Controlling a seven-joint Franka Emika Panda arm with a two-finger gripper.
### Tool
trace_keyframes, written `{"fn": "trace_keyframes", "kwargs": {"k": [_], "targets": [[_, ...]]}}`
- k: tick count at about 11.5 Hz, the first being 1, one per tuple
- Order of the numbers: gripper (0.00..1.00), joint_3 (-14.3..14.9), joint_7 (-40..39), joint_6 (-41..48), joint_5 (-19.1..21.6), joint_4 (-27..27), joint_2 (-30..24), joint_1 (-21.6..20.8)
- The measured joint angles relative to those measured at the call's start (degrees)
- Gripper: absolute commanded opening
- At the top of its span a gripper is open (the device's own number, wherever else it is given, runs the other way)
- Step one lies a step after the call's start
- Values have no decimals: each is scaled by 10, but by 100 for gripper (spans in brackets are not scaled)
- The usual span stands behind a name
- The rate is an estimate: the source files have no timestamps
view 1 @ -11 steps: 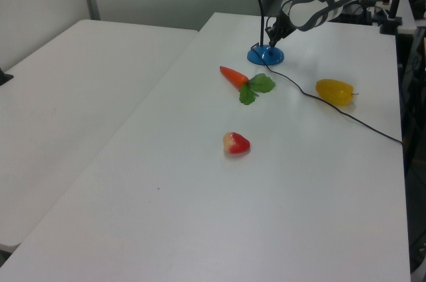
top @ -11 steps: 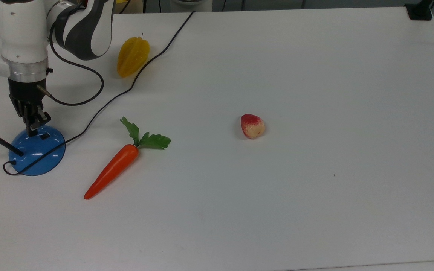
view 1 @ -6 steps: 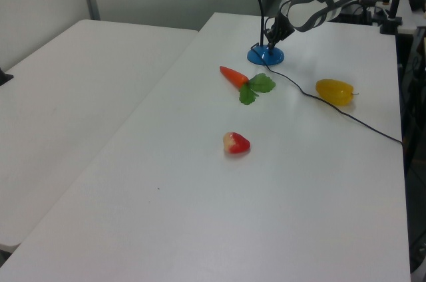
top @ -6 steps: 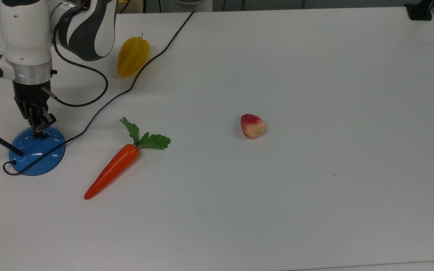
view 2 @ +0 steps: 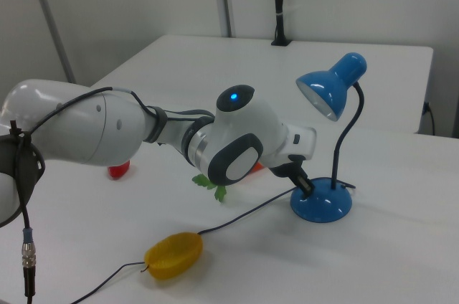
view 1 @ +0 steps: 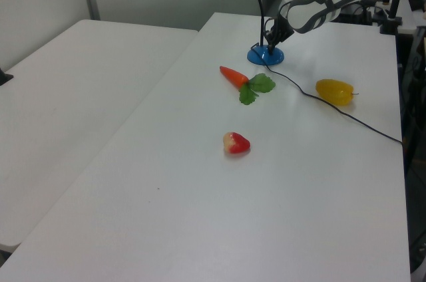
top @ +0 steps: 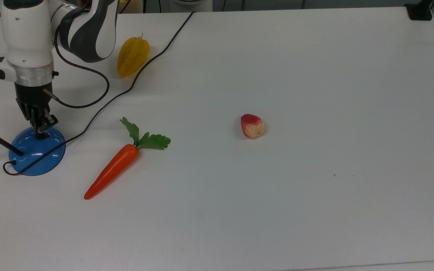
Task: Turn on desk lamp
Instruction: 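Press down on the lamp base switch with the gripper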
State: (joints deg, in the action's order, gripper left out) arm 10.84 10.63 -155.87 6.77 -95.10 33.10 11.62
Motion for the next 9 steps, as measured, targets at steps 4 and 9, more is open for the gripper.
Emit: {"fn": "trace_keyframes", "kwargs": {"k": [4, 9], "targets": [[0, 0, 0, 0, 0, 0, 0, 0], [0, 0, 0, 0, 0, 11, 10, 1]]}}
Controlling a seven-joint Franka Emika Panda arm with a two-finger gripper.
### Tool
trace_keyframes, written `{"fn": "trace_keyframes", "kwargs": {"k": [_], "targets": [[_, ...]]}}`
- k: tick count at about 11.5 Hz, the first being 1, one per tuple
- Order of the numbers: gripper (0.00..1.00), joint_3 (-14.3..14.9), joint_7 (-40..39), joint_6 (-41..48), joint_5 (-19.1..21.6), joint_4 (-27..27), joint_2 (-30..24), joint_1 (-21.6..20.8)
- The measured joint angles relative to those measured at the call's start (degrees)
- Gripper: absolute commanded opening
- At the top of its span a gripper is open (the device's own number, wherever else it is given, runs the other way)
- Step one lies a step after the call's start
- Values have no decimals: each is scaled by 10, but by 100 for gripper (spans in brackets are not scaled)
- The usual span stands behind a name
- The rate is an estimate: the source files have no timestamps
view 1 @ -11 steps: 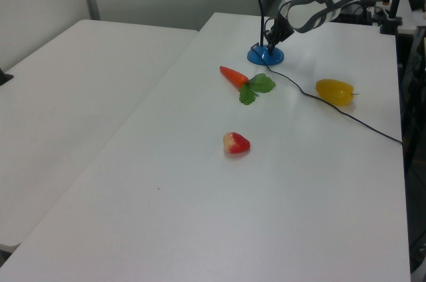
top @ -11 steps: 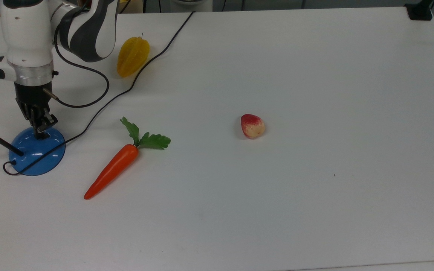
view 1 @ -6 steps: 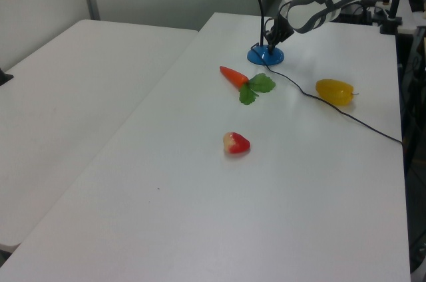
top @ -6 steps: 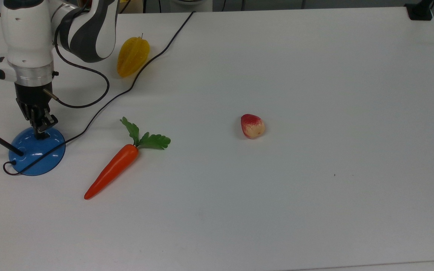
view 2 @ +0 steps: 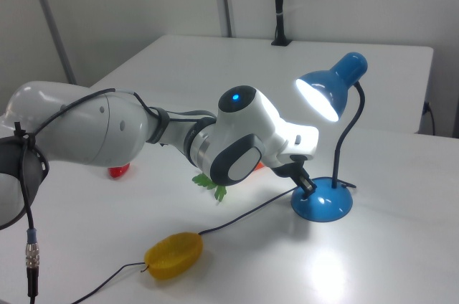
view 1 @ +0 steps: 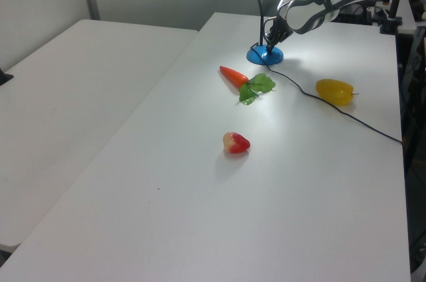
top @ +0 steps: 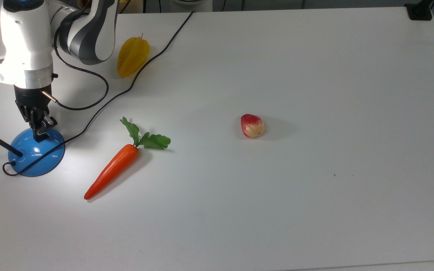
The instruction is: Turn on desk lamp
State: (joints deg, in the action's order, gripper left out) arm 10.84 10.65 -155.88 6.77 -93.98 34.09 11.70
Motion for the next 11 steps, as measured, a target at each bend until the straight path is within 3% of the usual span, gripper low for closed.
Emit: {"fn": "trace_keyframes", "kwargs": {"k": [4, 6, 8, 11], "targets": [[0, 0, 0, 0, 0, -3, -3, 0], [0, -1, 0, 0, 0, -34, -32, -5], [0, -3, 0, 11, 0, -99, -106, -27], [0, -5, -1, 190, -32, -149, -230, -77]]}}
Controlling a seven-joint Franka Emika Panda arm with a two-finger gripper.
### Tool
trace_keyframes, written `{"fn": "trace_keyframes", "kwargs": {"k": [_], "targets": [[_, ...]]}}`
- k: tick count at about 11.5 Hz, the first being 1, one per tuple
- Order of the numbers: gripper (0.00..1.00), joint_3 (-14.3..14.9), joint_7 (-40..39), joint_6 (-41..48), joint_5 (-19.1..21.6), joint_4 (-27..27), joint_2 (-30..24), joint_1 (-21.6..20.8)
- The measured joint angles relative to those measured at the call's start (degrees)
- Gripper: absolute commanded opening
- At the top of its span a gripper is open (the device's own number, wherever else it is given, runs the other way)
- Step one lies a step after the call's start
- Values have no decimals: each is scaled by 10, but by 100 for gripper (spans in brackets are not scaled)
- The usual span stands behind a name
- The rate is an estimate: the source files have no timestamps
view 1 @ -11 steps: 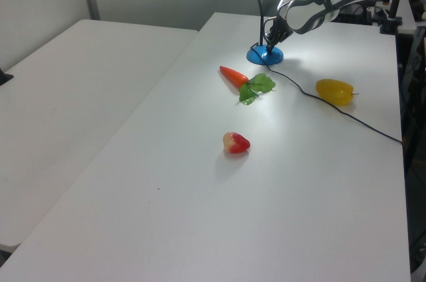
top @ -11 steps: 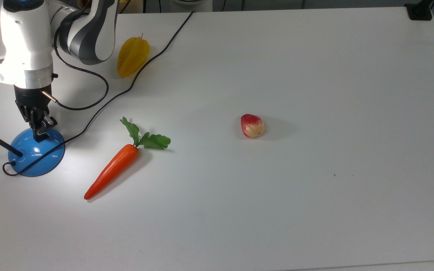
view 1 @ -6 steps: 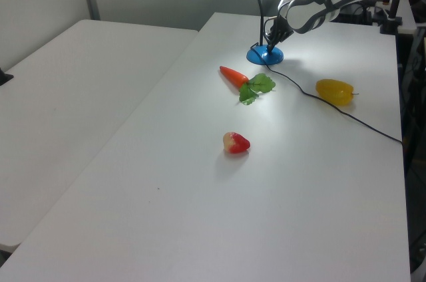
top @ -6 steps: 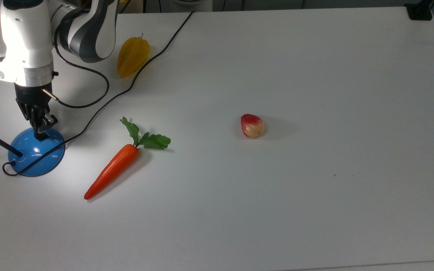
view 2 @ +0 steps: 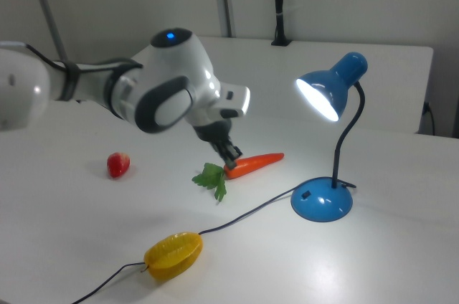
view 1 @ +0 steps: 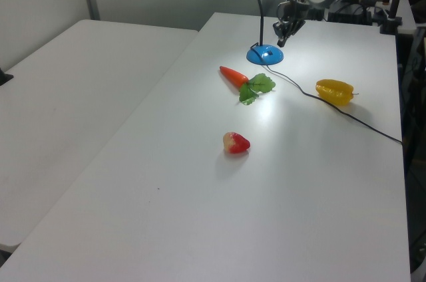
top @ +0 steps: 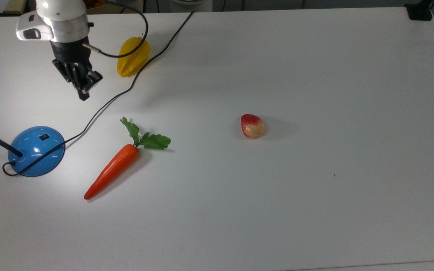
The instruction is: Turn on desk lamp
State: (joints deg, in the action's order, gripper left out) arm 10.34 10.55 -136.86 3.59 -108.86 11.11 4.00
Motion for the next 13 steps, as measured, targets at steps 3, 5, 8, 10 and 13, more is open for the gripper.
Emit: {"fn": "trace_keyframes", "kwargs": {"k": [3, 5, 8, 10, 13], "targets": [[22, -1, 0, 193, -13, -1, -89, -47], [100, -1, -10, 318, -17, 18, -132, -68], [100, 1, -207, 412, -18, 58, -143, -65], [100, 2, -247, 427, -18, 86, -139, -50], [100, 4, -257, 456, -18, 112, -134, -40]]}}
